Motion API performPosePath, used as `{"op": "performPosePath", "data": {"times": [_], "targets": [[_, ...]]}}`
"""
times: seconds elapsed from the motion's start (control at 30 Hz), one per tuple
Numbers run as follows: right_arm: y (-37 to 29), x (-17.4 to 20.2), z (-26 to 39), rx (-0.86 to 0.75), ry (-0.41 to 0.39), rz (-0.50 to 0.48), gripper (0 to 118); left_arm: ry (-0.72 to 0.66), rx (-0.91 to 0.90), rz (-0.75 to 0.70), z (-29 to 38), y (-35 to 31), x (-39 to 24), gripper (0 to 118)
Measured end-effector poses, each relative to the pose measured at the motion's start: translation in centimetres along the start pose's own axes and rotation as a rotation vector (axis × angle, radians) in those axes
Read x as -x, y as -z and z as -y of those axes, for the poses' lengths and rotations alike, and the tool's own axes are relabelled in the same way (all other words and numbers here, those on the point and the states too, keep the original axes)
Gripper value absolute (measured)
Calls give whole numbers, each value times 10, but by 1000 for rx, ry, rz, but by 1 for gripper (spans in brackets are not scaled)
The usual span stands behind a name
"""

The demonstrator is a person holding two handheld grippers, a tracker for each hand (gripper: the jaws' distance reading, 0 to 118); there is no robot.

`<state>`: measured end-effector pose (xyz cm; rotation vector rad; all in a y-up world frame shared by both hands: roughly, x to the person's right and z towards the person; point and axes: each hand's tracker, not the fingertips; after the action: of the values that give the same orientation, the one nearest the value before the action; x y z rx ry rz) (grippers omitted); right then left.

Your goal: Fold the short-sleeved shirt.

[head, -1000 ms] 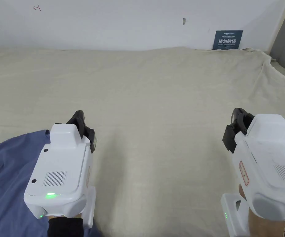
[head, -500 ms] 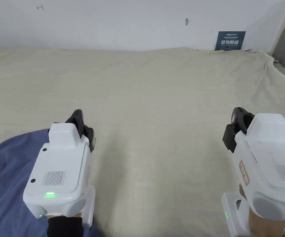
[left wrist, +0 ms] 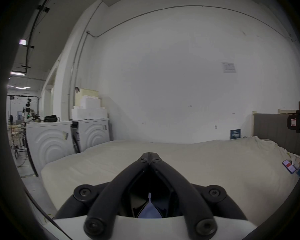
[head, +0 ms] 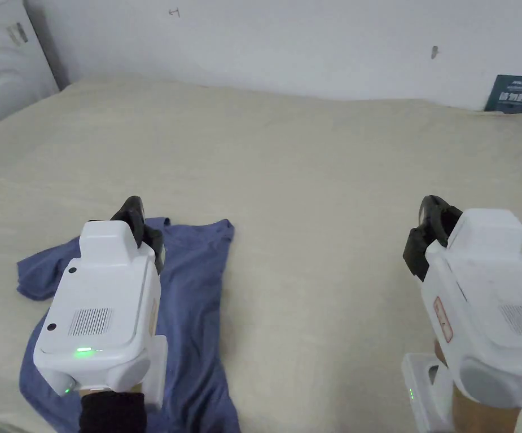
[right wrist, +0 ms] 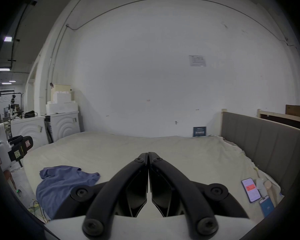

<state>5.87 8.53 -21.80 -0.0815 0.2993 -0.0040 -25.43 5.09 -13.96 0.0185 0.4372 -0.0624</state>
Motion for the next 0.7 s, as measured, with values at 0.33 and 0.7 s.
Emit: {"op": "performPosePath", "data": {"times": [0.33, 0.7], "targets": [[19, 73, 4, 6, 4, -191, 0, 20, 13, -207, -1, -33, 84, 0], [27, 124, 15, 23, 3, -322, 0, 21, 29, -362, 4, -69, 143, 0]]}}
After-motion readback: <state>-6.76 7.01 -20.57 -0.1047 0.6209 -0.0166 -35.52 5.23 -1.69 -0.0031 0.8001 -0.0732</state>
